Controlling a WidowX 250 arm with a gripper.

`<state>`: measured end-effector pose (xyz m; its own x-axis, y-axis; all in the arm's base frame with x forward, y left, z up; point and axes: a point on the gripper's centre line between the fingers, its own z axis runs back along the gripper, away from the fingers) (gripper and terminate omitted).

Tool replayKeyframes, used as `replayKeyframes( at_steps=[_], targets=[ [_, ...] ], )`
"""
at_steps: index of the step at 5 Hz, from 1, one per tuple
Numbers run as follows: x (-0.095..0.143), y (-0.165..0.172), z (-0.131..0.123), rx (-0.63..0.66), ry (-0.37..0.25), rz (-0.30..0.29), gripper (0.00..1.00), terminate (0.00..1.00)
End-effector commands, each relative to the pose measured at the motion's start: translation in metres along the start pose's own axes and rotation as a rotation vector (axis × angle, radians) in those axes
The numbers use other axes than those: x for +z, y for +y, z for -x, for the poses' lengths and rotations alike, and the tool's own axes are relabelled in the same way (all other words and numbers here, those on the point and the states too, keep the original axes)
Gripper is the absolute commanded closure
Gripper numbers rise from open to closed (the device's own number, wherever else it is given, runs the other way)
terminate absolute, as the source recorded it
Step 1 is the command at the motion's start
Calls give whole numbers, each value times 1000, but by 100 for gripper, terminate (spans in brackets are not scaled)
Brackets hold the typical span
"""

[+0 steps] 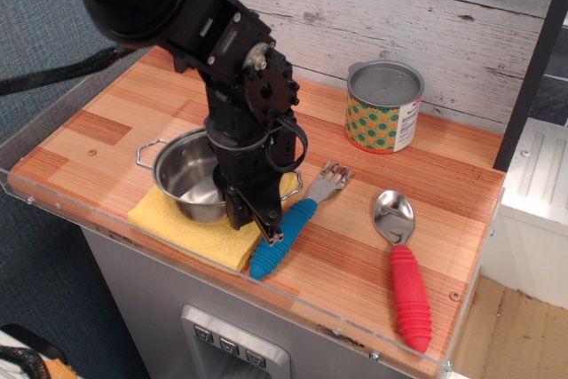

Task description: Pick up the vessel and put it down on the yellow cloth.

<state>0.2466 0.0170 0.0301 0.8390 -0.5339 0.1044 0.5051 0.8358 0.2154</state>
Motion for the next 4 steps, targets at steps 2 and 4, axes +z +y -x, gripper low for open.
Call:
replayKeyframes(
  at_steps=[2, 4],
  targets=[
    [6, 10, 1, 38, 2, 19, 0, 0],
    [23, 20, 3, 91, -6, 52, 0, 0]
  ],
)
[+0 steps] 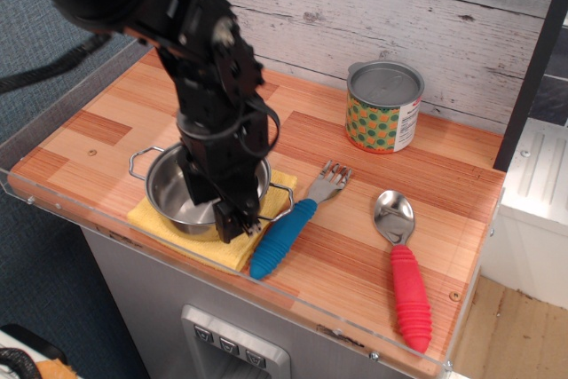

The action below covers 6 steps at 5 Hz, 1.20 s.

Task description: Pick up the vessel and put it down on the yellow cloth.

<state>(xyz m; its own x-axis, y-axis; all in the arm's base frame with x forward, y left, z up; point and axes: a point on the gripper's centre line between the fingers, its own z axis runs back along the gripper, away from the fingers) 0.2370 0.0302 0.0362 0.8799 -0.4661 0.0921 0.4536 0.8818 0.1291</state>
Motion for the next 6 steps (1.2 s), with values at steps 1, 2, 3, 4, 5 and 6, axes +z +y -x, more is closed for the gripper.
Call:
replayKeyframes(
  at_steps=[1, 2, 3, 4, 5, 6],
  targets=[
    [41, 19, -11, 57, -56, -38, 0, 0],
    [58, 26, -19, 77, -96, -48, 0, 0],
    [68, 39, -37, 107, -129, -11, 0, 0],
    [70, 52, -54, 138, -141, -13, 0, 0],
    [72, 63, -70, 251, -180, -7, 0, 0],
    [75, 77, -77, 331, -151, -48, 0, 0]
  ],
)
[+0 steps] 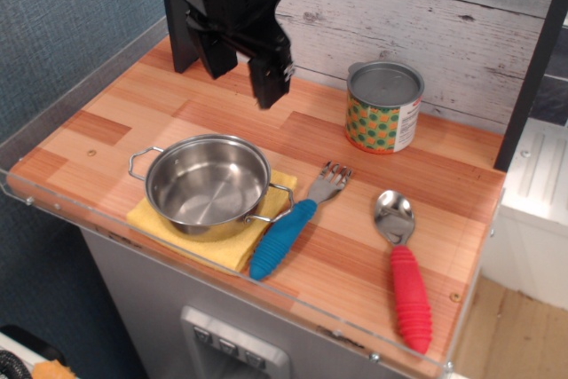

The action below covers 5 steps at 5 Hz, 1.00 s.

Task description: Pick up the vessel and put it down on the yellow cloth.

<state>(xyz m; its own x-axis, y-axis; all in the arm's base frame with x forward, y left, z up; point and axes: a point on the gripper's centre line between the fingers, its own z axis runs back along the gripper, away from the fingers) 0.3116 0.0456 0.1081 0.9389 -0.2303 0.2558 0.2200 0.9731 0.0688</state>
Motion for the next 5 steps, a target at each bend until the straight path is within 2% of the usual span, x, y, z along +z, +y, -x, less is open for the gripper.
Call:
replayKeyframes(
  at_steps=[1, 2, 3, 4, 5],
  targets=[
    [16, 40, -12, 189, -31, -89, 0, 0],
    [17, 62, -8, 295, -47, -134, 0, 0],
    [17, 81, -3, 384, -69, -147, 0, 0],
    [17, 81, -3, 384, -69, -147, 0, 0],
    [17, 81, -3, 384, -69, -147, 0, 100]
  ],
)
